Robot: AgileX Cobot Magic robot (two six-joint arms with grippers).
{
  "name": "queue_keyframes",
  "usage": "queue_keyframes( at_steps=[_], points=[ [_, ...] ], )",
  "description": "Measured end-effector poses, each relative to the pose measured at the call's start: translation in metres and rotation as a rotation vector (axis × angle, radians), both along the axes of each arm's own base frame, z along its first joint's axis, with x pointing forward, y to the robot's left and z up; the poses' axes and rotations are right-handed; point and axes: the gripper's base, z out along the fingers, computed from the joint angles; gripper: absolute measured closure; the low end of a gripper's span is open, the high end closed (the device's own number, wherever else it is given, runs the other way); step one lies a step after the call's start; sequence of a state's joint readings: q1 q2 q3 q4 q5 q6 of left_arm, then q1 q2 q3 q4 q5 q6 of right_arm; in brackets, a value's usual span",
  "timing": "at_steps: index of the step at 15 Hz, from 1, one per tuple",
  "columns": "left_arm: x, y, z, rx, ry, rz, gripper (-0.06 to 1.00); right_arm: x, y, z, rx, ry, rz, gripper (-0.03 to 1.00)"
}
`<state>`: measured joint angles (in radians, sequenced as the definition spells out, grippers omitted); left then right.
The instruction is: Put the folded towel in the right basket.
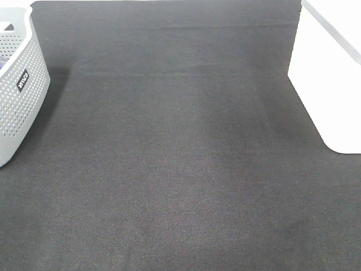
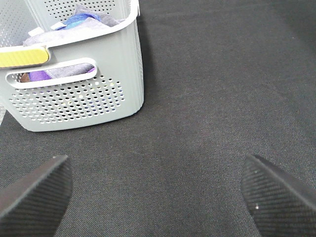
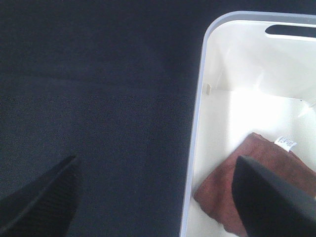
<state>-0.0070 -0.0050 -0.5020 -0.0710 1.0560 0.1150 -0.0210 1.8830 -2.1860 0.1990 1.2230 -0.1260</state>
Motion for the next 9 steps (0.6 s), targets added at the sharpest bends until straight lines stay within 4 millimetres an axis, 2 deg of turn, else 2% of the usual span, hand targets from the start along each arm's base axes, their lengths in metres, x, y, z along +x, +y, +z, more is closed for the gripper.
queue_keyframes(
  at_steps=[2, 3, 7, 9],
  points=[
    [0.000, 0.000, 0.000, 0.000, 0.000, 0.000, 0.06, -0.016, 0.002, 0.004, -0.008, 0.012, -0.007, 0.19],
    [0.000, 0.000, 0.000, 0.000, 0.000, 0.000, 0.06, -0.016, 0.002, 0.004, -0.008, 0.012, -0.007, 0.19],
    [0.000, 0.000, 0.000, 0.000, 0.000, 0.000, 0.06, -0.069, 0.001, -0.021, -0.019, 0.155, -0.013, 0.19],
    [0.000, 0.000, 0.000, 0.000, 0.000, 0.000, 0.06, -0.102, 0.002, -0.036, -0.019, 0.221, -0.012, 0.19]
  ],
)
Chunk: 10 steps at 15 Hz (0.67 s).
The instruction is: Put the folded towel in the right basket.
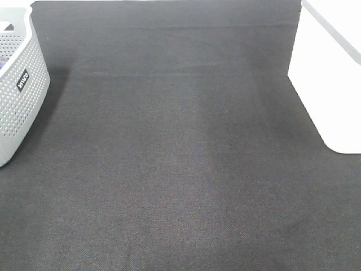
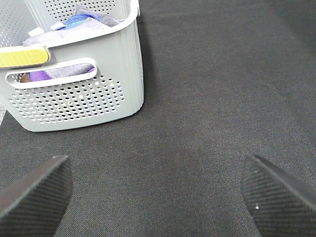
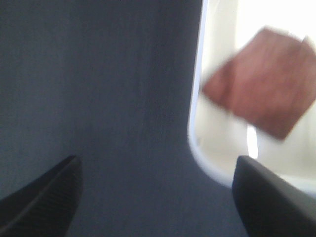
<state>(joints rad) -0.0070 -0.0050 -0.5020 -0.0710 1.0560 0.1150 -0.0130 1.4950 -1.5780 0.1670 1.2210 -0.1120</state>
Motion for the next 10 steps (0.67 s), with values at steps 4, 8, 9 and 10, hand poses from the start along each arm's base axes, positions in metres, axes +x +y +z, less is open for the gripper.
queue_keyframes(
  at_steps=[4, 8, 9, 10],
  points=[
    [0.000, 0.000, 0.000, 0.000, 0.000, 0.000, 0.06, -0.074, -0.004, -0.041, -0.054, 0.126, -0.008, 0.19],
    [0.000, 0.000, 0.000, 0.000, 0.000, 0.000, 0.06, -0.151, -0.007, -0.083, -0.086, 0.185, -0.052, 0.19],
    [0.000, 0.000, 0.000, 0.000, 0.000, 0.000, 0.06, -0.170, -0.007, -0.094, -0.086, 0.177, -0.054, 0.19],
    [0.000, 0.000, 0.000, 0.000, 0.000, 0.000, 0.06, -0.195, -0.007, -0.109, -0.085, 0.157, -0.057, 0.19]
  ],
)
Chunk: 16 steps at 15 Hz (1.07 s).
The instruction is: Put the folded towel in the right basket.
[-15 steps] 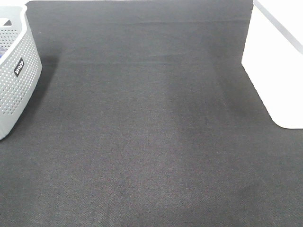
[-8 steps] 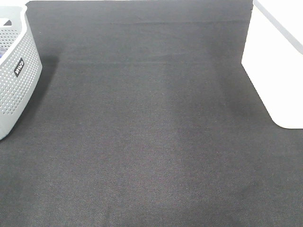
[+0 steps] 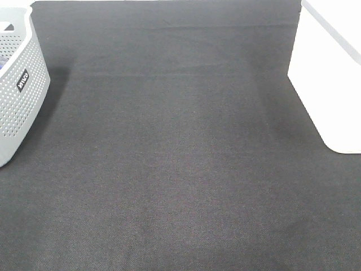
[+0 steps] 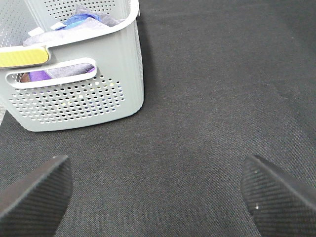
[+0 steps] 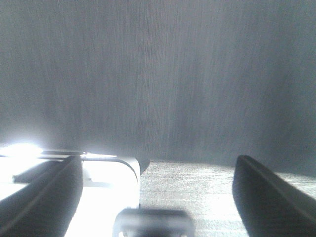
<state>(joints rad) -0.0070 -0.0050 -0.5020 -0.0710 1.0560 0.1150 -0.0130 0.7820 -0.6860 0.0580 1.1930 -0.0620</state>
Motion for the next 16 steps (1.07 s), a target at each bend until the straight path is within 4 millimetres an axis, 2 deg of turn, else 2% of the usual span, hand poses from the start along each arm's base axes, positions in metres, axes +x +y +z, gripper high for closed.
queue_keyframes(
  at_steps=[1, 3, 6, 9, 10, 12, 16],
  points=[
    [0.000, 0.000, 0.000, 0.000, 0.000, 0.000, 0.06, -0.015, 0.000, -0.010, -0.001, -0.023, -0.001, 0.19],
    [0.000, 0.000, 0.000, 0.000, 0.000, 0.000, 0.06, -0.040, 0.000, -0.017, -0.006, -0.115, -0.001, 0.19],
    [0.000, 0.000, 0.000, 0.000, 0.000, 0.000, 0.06, -0.075, -0.001, -0.005, -0.032, -0.412, -0.008, 0.19],
    [0.000, 0.000, 0.000, 0.000, 0.000, 0.000, 0.06, -0.102, -0.002, -0.006, -0.041, -0.621, -0.013, 0.19],
    [0.000, 0.000, 0.000, 0.000, 0.000, 0.000, 0.06, -0.102, -0.002, -0.006, -0.041, -0.621, -0.013, 0.19],
    [0.000, 0.000, 0.000, 0.000, 0.000, 0.000, 0.06, -0.116, -0.002, -0.006, -0.046, -0.714, -0.016, 0.19],
    [0.000, 0.000, 0.000, 0.000, 0.000, 0.000, 0.06, -0.117, -0.002, -0.007, -0.047, -0.725, -0.016, 0.19]
  ],
)
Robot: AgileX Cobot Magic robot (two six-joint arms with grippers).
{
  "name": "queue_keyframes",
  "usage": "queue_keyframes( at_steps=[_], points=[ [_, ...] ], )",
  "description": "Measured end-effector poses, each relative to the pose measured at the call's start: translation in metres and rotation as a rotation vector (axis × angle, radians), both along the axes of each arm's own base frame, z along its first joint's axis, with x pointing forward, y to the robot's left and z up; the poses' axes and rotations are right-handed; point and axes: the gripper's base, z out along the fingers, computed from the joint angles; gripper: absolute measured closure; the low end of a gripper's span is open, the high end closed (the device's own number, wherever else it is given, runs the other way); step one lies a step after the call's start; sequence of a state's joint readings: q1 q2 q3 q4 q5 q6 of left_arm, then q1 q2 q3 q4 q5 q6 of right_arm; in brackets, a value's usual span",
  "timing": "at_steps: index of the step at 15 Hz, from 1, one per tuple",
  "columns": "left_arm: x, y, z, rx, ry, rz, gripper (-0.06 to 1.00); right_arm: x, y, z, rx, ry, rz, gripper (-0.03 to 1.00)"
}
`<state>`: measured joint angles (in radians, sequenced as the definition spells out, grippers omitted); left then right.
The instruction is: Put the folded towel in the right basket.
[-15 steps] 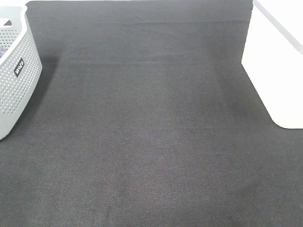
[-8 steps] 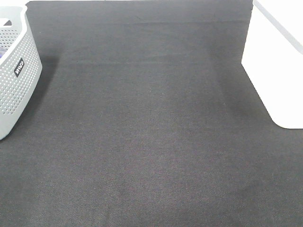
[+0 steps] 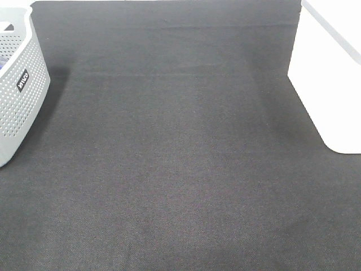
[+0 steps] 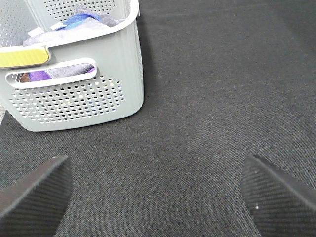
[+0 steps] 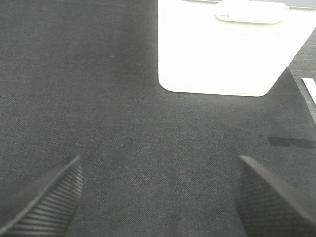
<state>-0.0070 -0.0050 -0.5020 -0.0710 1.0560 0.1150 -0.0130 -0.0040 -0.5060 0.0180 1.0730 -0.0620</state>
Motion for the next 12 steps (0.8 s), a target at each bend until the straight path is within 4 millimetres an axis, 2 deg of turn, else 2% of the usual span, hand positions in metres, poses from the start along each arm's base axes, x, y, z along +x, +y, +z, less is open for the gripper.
queue_keyframes(
  at_steps=[12],
  points=[
    [0.0000, 0.0000, 0.0000, 0.000, 0.000, 0.000, 0.06, 0.0000, 0.0000, 0.0000, 0.000, 0.000, 0.000, 0.19]
  ],
)
